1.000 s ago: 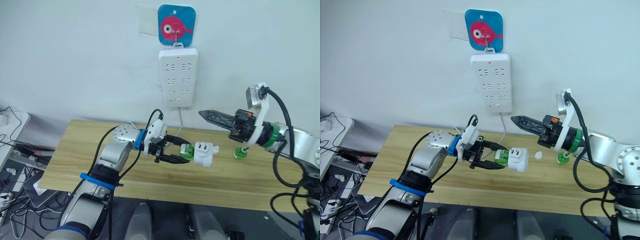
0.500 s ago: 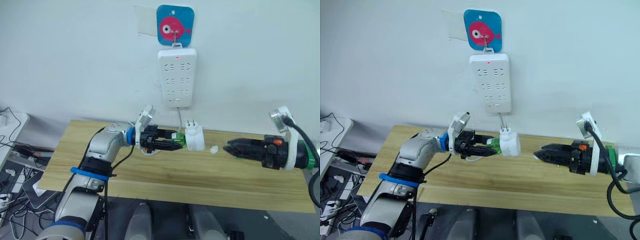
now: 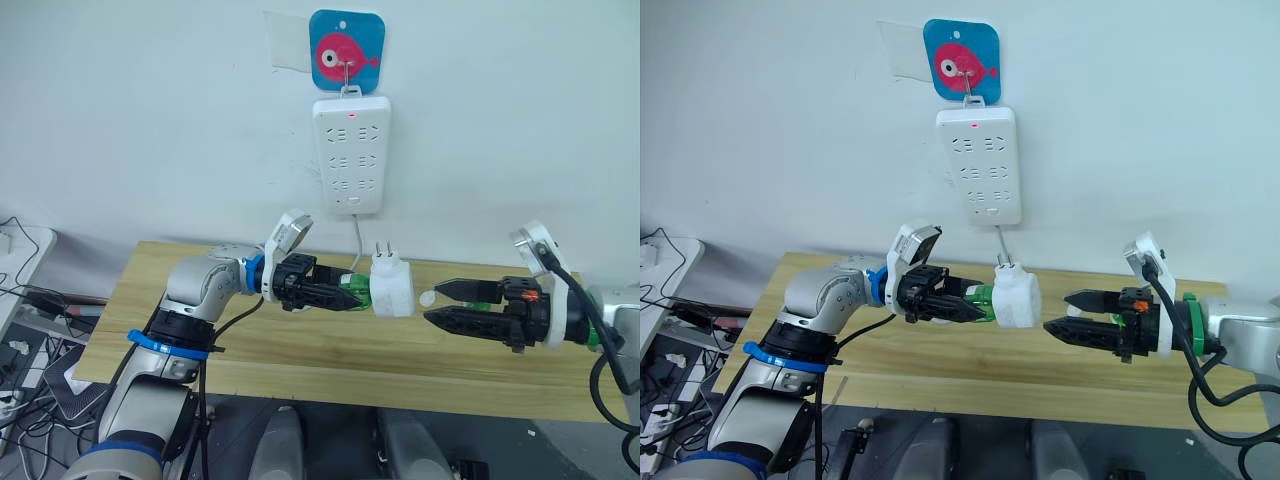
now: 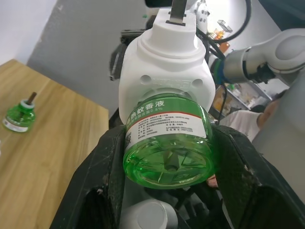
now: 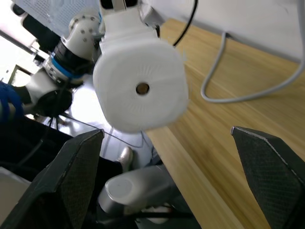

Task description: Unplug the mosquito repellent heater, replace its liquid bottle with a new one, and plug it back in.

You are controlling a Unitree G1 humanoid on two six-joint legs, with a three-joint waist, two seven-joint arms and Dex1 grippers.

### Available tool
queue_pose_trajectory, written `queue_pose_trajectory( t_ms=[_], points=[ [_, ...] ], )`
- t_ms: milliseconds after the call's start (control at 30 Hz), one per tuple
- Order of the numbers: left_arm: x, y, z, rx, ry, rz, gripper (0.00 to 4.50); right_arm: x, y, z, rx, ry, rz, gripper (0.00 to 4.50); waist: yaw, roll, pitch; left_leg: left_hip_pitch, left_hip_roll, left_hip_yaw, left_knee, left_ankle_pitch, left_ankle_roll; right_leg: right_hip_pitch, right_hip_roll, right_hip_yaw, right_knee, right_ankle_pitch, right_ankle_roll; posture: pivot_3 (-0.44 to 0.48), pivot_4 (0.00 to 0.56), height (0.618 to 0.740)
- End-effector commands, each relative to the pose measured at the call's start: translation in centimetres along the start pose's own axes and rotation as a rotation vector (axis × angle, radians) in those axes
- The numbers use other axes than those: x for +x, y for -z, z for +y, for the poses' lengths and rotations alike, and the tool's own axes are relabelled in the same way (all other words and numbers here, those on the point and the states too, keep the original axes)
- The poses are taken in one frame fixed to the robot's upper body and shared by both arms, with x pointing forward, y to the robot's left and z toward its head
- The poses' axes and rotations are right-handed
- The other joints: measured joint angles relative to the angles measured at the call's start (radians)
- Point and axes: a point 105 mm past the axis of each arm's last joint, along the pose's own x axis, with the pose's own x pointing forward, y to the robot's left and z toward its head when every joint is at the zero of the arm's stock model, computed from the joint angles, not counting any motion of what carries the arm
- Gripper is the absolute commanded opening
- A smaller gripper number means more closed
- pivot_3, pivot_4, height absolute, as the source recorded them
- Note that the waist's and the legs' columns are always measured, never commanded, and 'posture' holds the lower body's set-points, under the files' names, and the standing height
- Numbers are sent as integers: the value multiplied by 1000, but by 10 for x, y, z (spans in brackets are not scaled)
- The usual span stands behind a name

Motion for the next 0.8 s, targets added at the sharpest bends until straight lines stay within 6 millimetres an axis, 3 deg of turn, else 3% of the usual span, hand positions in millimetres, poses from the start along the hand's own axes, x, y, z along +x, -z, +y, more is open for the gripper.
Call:
queue_pose_trajectory(
  t_ms=[33,733,800],
  points=[
    [5,-5,-8,36,43,7,2234,3,-4,10,-32,-48,5,4487,0,0,0,0,0,0,0,0,0,0,0,0,0,0,0,-15,213,740],
    [9,-2,-7,52,46,19,2234,37,-11,24,-37,-148,-13,4487,3,0,0,0,0,0,0,0,0,0,0,0,0,0,0,-9,220,740],
    [9,-1,-7,53,45,17,2234,37,-11,25,-31,-153,-14,4112,3,0,0,0,0,0,0,0,0,0,0,0,0,0,0,-9,221,740]
  ],
)
